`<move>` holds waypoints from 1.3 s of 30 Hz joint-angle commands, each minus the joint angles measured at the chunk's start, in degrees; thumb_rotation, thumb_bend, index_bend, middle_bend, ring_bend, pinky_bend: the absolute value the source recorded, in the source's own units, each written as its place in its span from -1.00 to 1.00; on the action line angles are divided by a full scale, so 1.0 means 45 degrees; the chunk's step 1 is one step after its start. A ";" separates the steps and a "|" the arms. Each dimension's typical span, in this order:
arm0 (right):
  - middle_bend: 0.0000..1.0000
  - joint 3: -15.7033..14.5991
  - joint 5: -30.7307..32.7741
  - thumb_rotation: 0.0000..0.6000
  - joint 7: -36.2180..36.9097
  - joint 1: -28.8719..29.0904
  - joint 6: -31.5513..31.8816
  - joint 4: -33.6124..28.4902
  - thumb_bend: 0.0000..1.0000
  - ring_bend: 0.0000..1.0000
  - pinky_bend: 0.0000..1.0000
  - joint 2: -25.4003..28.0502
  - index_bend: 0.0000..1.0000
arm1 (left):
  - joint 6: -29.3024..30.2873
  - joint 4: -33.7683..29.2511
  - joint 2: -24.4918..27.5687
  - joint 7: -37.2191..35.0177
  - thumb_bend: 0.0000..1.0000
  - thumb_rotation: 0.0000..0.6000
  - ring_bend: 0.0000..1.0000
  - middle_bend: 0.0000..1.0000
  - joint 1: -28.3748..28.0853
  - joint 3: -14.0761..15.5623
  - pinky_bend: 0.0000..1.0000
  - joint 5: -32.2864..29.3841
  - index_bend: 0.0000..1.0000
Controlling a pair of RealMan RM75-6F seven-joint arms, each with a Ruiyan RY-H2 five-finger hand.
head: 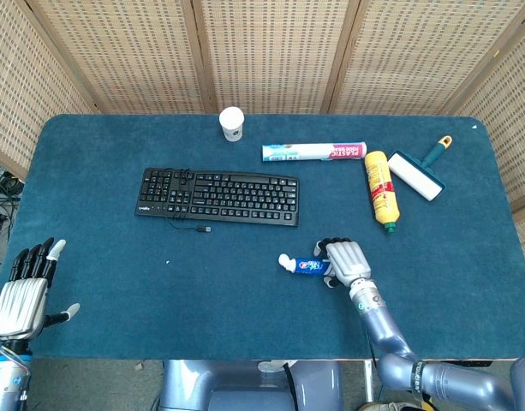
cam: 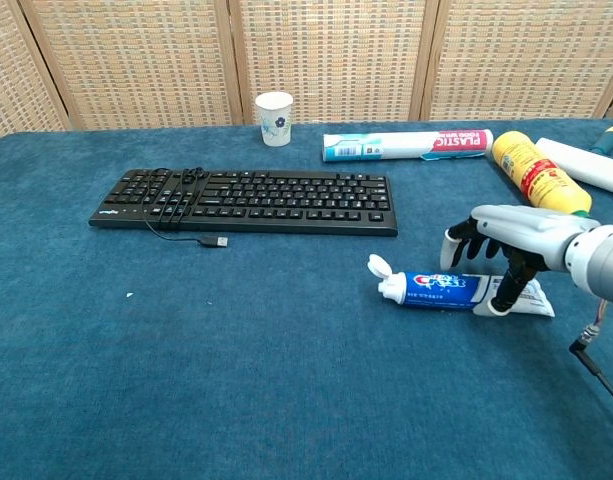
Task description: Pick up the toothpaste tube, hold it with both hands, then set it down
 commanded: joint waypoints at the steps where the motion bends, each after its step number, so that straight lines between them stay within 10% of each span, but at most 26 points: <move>1: -0.19 -0.0010 0.0189 1.00 0.0016 0.0093 -0.0054 0.0136 -0.22 -0.39 -0.37 -0.0103 -0.16 | -0.0018 0.0006 -0.0017 0.0011 -1.00 1.00 -1.00 -1.00 -0.0013 0.0015 -1.00 -0.0024 -1.00; 27: 0.25 0.0545 -0.0783 1.00 0.2435 0.0041 0.0072 -0.1060 0.47 0.06 0.09 0.0718 0.35 | -0.0249 -0.0045 0.0007 -0.0164 -1.00 1.00 -1.00 -1.00 -0.0243 -0.0012 -1.00 -0.0164 -1.00; 39: 0.32 0.1943 0.1287 1.00 0.0265 0.1969 0.0101 -0.2833 0.53 0.13 0.12 0.1138 0.43 | -0.2439 0.0329 0.0237 -0.2605 -1.00 0.84 -1.00 -1.00 -0.2543 -0.1810 -1.00 -0.0202 -1.00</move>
